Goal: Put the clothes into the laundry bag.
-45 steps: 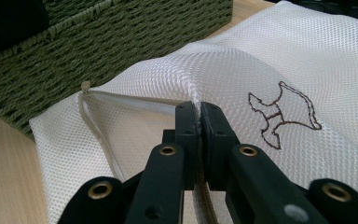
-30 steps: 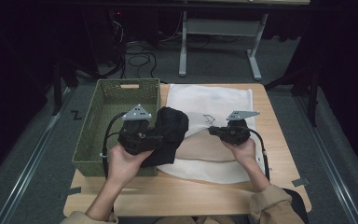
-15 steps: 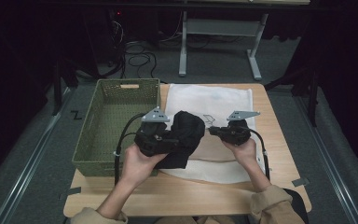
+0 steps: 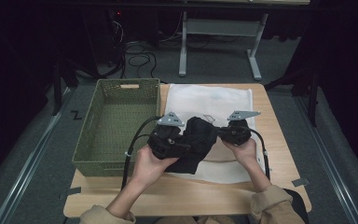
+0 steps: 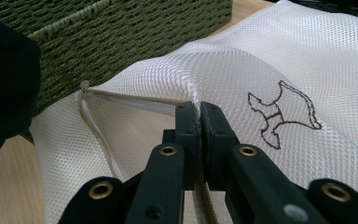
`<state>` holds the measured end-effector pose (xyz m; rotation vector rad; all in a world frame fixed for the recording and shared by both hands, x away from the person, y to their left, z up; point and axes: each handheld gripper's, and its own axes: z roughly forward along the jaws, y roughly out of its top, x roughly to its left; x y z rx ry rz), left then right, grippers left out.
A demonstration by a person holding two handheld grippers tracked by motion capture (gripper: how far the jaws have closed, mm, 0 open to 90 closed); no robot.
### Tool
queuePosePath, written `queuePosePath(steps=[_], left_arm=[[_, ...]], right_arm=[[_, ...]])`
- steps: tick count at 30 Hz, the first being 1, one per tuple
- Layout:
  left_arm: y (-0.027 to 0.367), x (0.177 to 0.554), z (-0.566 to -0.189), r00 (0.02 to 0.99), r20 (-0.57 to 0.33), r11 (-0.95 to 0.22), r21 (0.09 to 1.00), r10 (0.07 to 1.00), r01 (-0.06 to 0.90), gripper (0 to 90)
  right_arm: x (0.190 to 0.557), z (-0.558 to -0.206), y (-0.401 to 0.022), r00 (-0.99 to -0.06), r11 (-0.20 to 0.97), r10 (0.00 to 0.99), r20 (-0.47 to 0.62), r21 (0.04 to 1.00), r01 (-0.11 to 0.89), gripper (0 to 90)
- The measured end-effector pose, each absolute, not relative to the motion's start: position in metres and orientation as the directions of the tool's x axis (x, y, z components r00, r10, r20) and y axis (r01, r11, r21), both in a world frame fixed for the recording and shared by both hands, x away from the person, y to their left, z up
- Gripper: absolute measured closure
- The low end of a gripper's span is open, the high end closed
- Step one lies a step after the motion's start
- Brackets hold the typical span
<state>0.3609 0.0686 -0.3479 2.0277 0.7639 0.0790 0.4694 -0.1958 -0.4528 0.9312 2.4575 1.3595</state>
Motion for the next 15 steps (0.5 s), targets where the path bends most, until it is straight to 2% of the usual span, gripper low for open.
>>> queuePosePath(steps=[11, 15], left_arm=[[0.05, 0.363, -0.358, 0.826, -0.265, -0.35, 0.81, 0.498, 0.471, 66.0], [0.042, 0.367, -0.367, 0.827, -0.251, -0.383, 0.793, 0.503, 0.473, 66.1]], right_arm=[[0.469, -0.452, -0.195, -0.791, 0.388, 0.597, 0.133, 0.815, 0.43, 87.5], [0.468, -0.452, -0.196, -0.791, 0.391, 0.597, 0.135, 0.812, 0.434, 87.5]])
